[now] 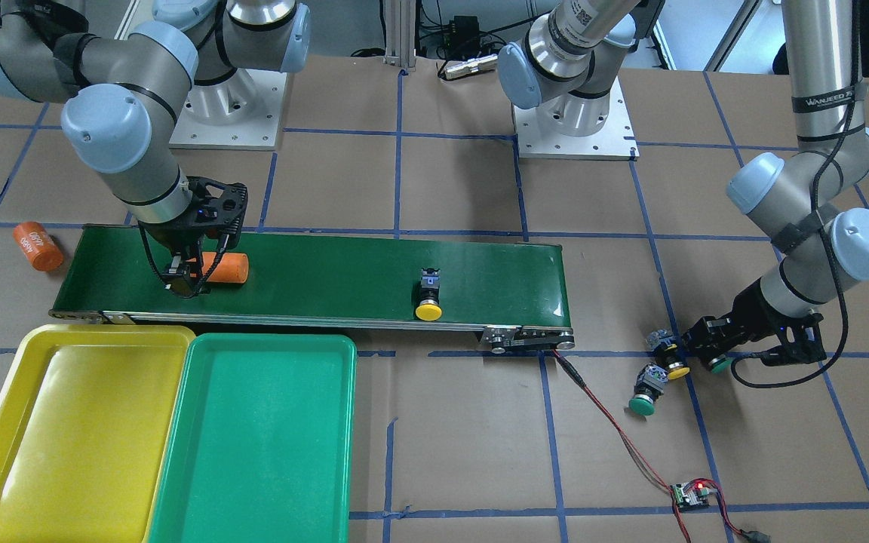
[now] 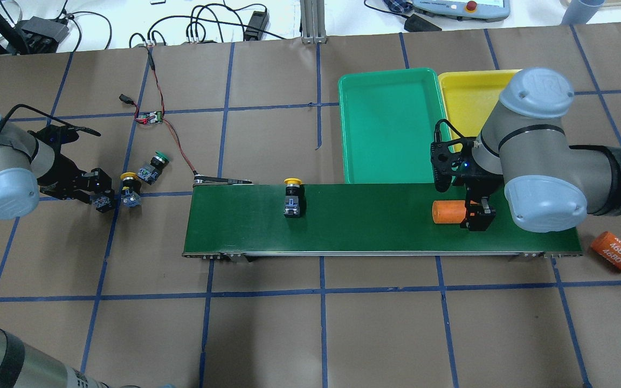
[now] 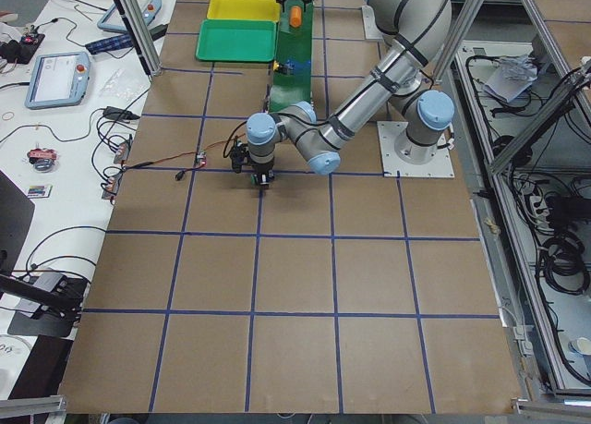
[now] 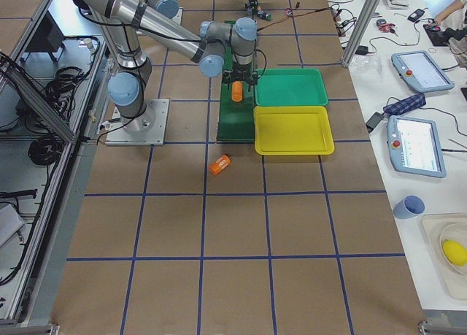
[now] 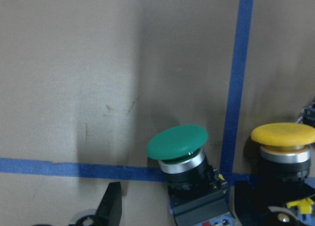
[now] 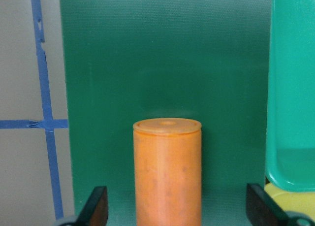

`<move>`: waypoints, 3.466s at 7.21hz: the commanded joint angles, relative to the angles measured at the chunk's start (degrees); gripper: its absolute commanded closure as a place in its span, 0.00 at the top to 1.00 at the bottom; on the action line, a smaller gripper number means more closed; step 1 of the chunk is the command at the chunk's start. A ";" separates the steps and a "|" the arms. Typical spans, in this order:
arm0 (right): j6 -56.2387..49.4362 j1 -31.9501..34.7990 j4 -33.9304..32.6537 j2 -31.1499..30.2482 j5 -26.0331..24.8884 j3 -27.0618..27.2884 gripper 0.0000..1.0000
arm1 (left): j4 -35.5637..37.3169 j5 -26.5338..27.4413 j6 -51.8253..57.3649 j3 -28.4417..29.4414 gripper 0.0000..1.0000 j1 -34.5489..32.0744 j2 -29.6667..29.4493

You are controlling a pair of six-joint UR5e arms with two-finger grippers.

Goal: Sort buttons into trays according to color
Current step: 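Move the left gripper back to the buttons and grasp a green button, then carry the green button with the left gripper and set it on the belt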

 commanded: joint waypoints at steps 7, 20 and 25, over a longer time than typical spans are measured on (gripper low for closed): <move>0.00 -0.08 0.02 0.09 -0.09 -0.02 1.00 | -11.06 -0.07 -8.55 0.30 0.00 -14.48 15.49; 0.00 -0.52 -0.24 1.23 -0.61 -0.55 1.00 | -7.02 -3.85 -8.89 -8.23 0.33 -27.70 16.66; 0.35 -2.89 -0.33 1.49 -1.06 -0.64 1.00 | -7.81 -2.72 -9.15 -5.26 1.00 -27.01 19.99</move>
